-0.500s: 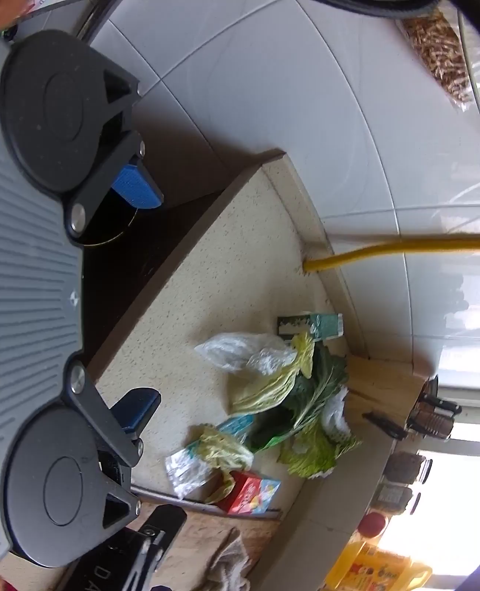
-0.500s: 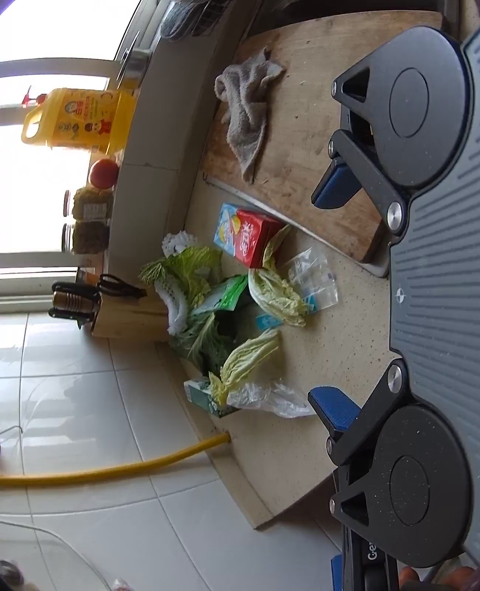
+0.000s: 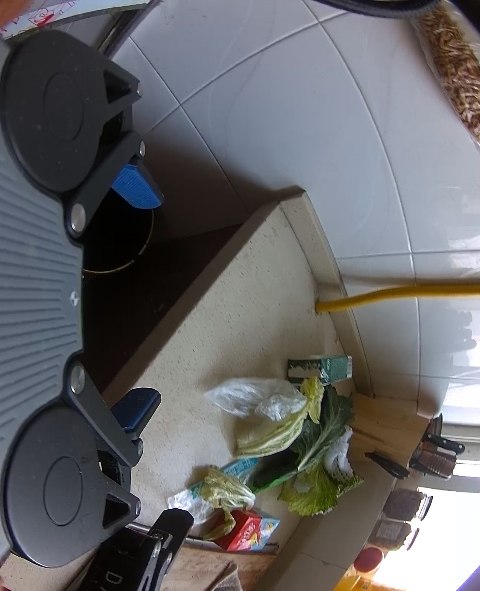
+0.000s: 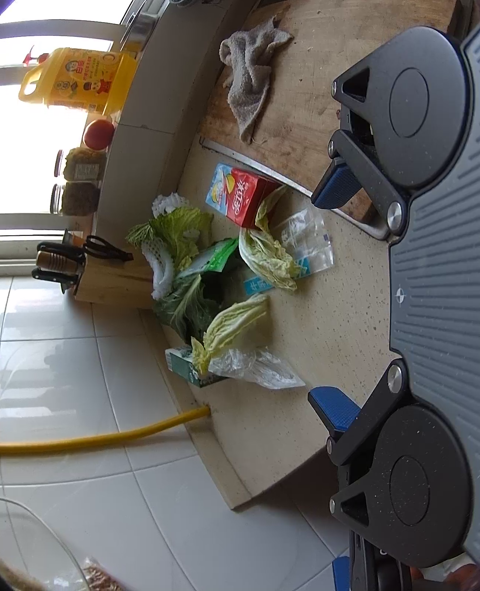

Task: Collect trash
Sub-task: 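Move both tools toward the pile of cabbage and wrappers on the counter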

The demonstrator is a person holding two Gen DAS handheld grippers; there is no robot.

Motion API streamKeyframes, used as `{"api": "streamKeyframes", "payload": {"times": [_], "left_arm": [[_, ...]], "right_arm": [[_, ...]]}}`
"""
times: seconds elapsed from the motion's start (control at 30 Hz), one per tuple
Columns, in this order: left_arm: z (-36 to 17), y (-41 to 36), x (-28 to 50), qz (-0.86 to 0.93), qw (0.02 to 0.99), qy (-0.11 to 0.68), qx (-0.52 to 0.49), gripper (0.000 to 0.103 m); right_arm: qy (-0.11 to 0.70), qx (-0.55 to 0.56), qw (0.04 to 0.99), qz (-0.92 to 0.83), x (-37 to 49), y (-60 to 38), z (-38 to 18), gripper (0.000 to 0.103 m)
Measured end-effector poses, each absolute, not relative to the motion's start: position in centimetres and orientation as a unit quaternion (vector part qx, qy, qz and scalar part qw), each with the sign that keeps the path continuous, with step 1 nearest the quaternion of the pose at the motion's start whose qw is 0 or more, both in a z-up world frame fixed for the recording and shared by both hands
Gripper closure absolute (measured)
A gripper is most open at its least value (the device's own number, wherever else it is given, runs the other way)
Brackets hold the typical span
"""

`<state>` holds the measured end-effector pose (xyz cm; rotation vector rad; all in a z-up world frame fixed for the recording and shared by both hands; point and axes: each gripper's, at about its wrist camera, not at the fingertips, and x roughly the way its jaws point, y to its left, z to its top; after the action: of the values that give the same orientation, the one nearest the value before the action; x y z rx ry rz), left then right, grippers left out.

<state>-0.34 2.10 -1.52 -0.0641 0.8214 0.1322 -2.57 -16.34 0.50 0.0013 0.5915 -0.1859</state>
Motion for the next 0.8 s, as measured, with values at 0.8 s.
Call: {"api": "streamKeyframes", "payload": {"times": [0.8], "left_arm": [[-3.3, 4.2, 0.4, 0.105, 0.901, 0.419, -0.044, 0.002]], "right_arm": [[0.323, -0.021, 0.945, -0.052, 0.4, -14.8, -0.7, 0.0]]}}
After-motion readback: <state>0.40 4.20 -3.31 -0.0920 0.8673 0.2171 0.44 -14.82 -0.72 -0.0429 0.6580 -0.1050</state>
